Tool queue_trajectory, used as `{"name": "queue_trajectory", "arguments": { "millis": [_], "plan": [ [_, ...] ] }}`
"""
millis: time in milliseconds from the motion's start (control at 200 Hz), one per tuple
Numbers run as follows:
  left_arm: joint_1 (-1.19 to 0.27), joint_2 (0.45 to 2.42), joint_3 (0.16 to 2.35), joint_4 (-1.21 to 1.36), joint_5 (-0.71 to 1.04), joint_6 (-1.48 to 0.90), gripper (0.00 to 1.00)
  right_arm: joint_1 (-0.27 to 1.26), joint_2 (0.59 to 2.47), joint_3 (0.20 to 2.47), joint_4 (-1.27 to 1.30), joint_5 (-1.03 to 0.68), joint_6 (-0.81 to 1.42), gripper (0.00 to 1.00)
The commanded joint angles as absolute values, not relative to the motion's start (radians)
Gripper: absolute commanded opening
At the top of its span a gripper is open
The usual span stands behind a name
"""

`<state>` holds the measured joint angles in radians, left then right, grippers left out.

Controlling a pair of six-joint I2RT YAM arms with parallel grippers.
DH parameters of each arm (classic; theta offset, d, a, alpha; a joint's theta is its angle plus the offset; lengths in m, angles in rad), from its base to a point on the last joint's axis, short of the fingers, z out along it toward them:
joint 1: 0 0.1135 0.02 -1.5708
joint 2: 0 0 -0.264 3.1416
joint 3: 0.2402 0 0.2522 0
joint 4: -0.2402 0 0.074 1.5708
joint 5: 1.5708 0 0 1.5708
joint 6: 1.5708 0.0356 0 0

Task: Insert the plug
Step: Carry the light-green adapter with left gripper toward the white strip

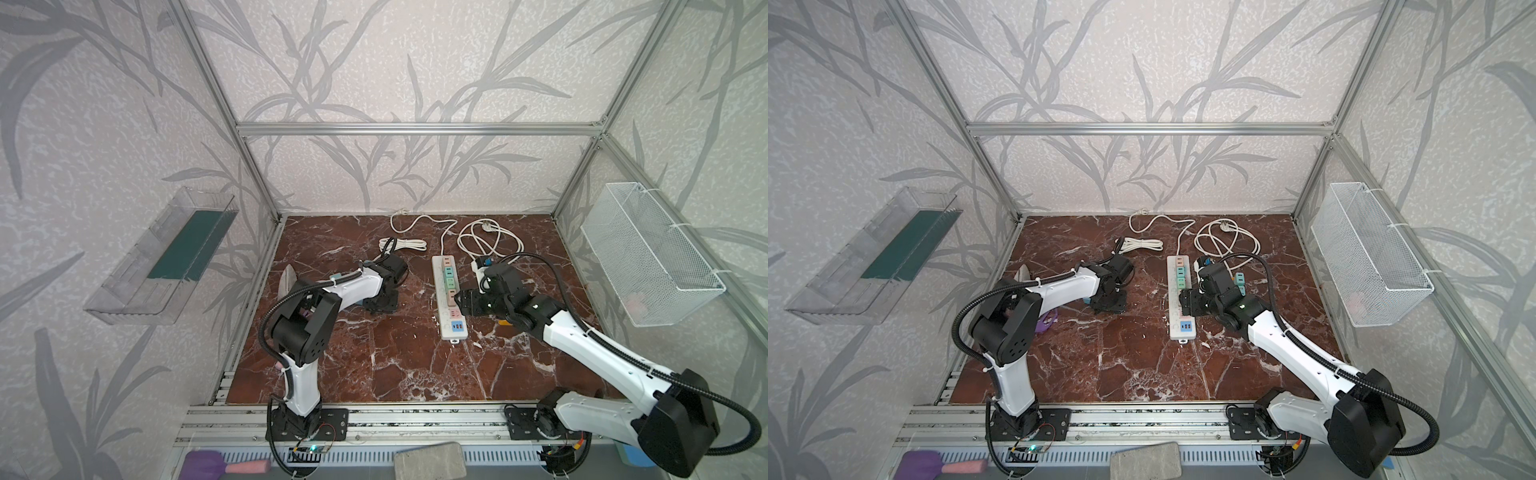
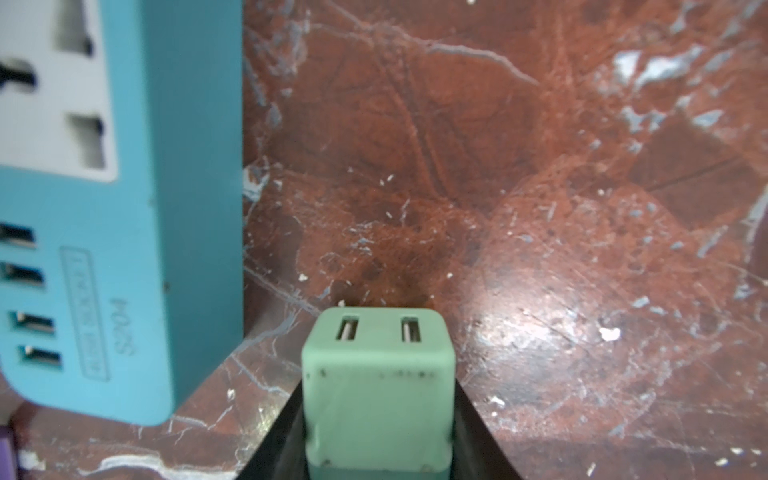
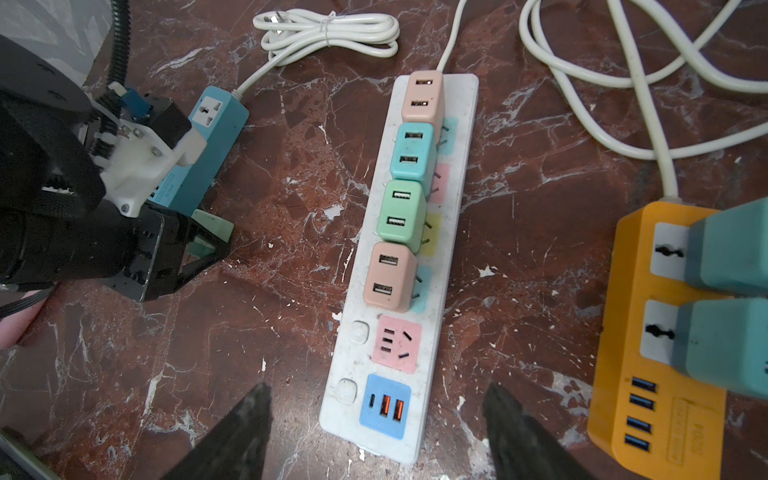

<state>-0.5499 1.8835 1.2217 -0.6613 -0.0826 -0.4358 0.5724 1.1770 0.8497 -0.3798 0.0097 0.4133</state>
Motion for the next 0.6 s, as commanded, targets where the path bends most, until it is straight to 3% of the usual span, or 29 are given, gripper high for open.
{"name": "queue_trajectory", "arguments": {
  "millis": [0, 260, 455, 540, 595],
  "plan": [
    [-0.556, 1.797, 1.234, -0.654, -0.039, -0.368, 0.23, 0.564, 1.142, 0.868, -0.396, 0.004, 0.395, 0.79],
    [-0.600, 1.596, 1.149, -0.397, 0.122, -0.217, 0.17, 0.538, 1.142, 0.914, -0.471, 0.002, 0.402, 0.79],
    [-0.675, 1.454, 0.962, 0.009, 0.157, -0.066, 0.01, 0.508, 1.132, 0.959, -0.531, -0.059, 0.407, 0.75],
    [-0.703, 1.404, 0.840, 0.256, 0.164, 0.005, 0.00, 0.507, 1.127, 0.983, -0.546, -0.119, 0.396, 0.69],
    [-0.713, 1.386, 0.776, 0.387, 0.180, 0.048, 0.00, 0.510, 1.132, 0.999, -0.549, -0.176, 0.397, 0.56]
  ]
}}
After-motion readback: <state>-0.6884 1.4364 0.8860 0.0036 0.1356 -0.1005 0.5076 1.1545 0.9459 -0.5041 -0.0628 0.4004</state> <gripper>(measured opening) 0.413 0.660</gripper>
